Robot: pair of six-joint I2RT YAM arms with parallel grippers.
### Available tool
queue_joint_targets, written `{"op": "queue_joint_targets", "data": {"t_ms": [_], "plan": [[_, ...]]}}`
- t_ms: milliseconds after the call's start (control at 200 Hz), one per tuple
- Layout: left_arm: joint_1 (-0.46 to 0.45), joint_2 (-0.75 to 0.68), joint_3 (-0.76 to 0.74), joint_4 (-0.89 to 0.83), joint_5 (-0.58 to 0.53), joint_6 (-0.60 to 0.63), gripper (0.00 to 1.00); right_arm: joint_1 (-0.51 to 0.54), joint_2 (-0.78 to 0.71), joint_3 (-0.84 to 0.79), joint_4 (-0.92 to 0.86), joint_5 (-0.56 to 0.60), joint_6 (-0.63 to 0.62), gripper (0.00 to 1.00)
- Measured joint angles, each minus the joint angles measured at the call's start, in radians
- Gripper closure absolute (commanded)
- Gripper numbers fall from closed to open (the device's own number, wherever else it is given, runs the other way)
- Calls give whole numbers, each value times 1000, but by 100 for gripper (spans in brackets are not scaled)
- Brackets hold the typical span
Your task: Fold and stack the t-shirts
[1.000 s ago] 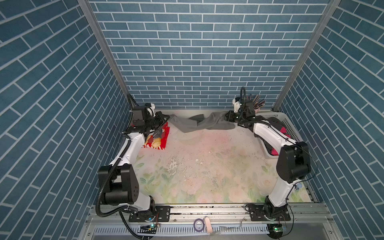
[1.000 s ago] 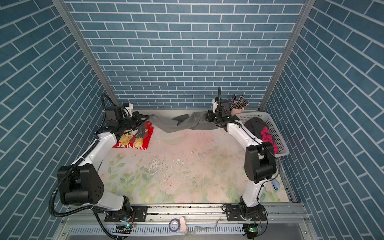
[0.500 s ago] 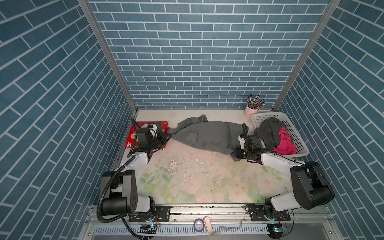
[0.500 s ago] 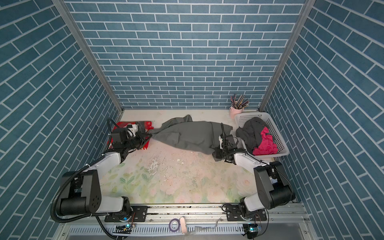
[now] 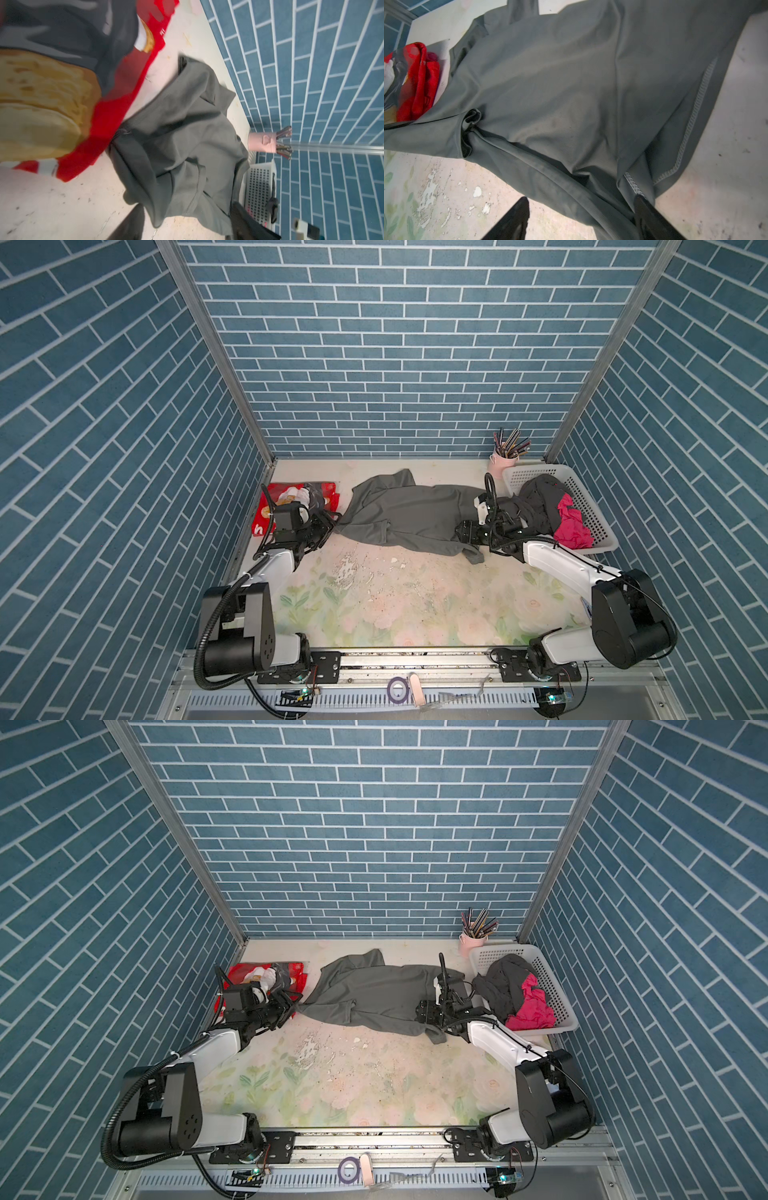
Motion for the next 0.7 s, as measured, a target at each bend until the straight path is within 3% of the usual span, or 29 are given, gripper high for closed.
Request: {"op": "queue_joint_targets", "data": {"t_ms": [150, 330, 480, 700], "plan": [[-24, -53, 50, -76, -83, 36, 12, 51, 57, 51, 9, 0, 7, 11], [-275, -9, 134, -106, -159, 43, 12, 87, 140, 71, 24, -2, 24, 8], [-464, 129, 164, -121, -203, 56, 18, 80, 140, 62, 48, 0, 43, 7], [-580, 389, 427, -319, -407, 233, 23, 48, 72, -18, 61, -1, 52, 7]]}}
